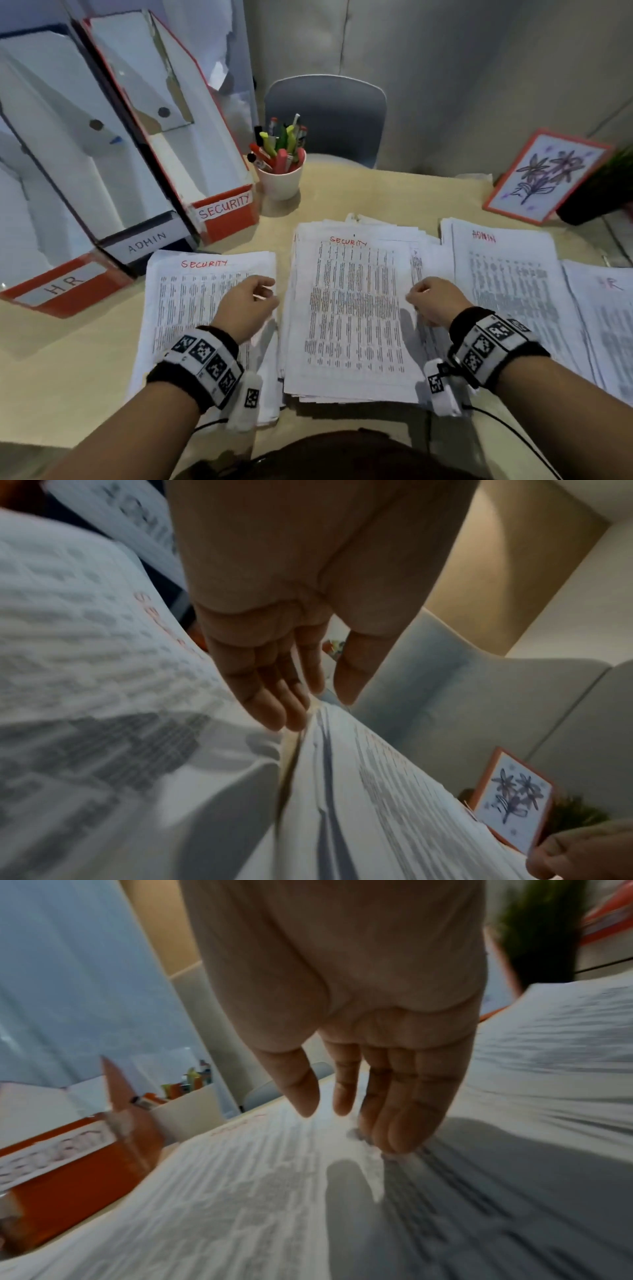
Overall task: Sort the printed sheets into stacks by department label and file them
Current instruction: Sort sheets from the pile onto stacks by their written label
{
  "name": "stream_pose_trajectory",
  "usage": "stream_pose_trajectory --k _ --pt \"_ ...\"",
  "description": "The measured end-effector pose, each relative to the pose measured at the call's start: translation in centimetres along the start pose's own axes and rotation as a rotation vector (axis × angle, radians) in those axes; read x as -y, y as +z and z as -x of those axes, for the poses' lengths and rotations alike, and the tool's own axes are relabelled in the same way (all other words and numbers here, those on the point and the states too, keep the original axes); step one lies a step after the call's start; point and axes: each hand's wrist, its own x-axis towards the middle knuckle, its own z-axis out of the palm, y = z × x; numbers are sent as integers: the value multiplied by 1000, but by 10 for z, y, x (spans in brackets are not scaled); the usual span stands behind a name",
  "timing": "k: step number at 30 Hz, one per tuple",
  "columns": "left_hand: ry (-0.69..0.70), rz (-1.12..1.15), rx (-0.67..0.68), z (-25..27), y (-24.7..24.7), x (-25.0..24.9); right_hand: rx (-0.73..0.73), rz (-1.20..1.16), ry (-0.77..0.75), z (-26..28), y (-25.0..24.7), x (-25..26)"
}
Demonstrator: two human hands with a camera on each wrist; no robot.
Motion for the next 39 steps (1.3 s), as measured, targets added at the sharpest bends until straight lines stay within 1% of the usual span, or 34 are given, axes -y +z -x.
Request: stream_pose_trajectory --k 2,3,5,9,13,18,20,23,27,31,34,36,39 --pt "-32 -12 89 -8 19 -5 -17 -28 66 -3 -4 -16" --pt "-38 -39 105 -11 25 -6 -29 -57 93 -4 -3 -21" --pt "-32 -103 87 -16 33 -7 -36 -139 113 -7 1 -27" --pt "-69 -83 56 -20 36 -4 10 -292 121 -13 13 -28" --pt "-121 -31 82 -22 36 -3 34 -282 124 -14 17 -22" --pt "-126 -60 27 -22 38 -7 47 -333 154 -17 18 -23" --pt "-171 36 34 -23 38 -9 71 -328 150 -15 15 -23" --pt "-268 234 90 -20 36 -16 54 -345 160 -18 11 -26" --pt "-305 354 109 -18 37 -19 70 -387 147 -22 9 -31" --pt "-323 341 127 -20 38 -15 33 -443 179 -31 9 -45" --pt "-323 318 88 -23 40 -12 -36 -452 188 -37 3 -60" --pt "-299 250 36 -27 43 -10 -117 -486 201 -39 -5 -74" --pt "-240 55 -22 -29 45 -14 -217 -525 256 -33 -17 -83"
